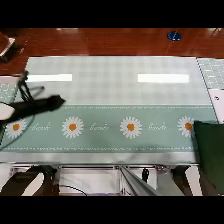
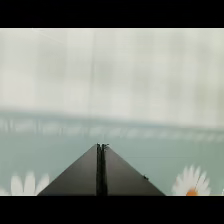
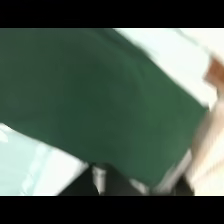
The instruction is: Fold the shirts.
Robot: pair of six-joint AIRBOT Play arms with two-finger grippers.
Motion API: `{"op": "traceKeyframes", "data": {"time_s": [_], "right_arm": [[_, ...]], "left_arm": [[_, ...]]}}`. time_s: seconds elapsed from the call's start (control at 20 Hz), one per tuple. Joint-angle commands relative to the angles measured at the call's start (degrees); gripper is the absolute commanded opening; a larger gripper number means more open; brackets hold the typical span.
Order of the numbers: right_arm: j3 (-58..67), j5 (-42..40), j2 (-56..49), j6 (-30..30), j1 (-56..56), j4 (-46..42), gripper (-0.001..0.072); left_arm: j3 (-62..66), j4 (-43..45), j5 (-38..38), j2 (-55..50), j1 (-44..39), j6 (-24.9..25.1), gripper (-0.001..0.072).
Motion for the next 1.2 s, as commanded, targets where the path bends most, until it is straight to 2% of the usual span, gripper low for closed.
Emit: {"op": "traceKeyframes", "data": {"time_s": [0.0,0.1,0.15,0.2,0.3,0.45,0.55,0.75,1.15], "right_arm": [[8.26,-11.8,-5.62,-2.43,10.19,17.53,0.0021],[11.34,-22.62,-8.66,-6.88,19.89,32.39,0.0021],[11.32,-27.63,-9.79,-11.1,26.36,35.08,0.0021],[11.32,-29.2,-11.1,-13.11,32.92,33.4,0.0021],[9.88,-29.16,-14.86,-13.25,47.3,22.86,0.0021],[3.17,-32.44,-21.24,-7.39,61.51,10.84,0.0021],[1.33,-35.15,-26.71,-3.32,64.87,6.6,0.0021],[1.86,-37.24,-31.5,1.53,64.98,6.71,0.0021],[1.86,-37.42,-31.34,1.44,64.96,6.32,0.0021]], "left_arm": [[15.56,-0.11,0.07,-1.75,2.29,1.27,0.0027],[24.96,-0.09,-1.16,-3.98,-0.72,1.25,0.0027],[28.13,0.0,-1.66,-4.96,-3.21,1.27,0.0027],[29.31,0.2,-1.9,-5.57,-6.01,1.29,0.0027],[27.76,6.54,-2.97,-6.27,-13.22,1.11,0.0026],[18.95,21.97,-1.68,-8.83,-22.88,-7.08,0.0026],[14.8,27.98,0.13,-12.41,-24.3,-11.13,0.0026],[15.87,28.13,1.86,-17.99,-22.95,-11.45,0.0027],[15.82,28.09,1.49,-18.32,-23.1,-11.45,0.0028]]}}
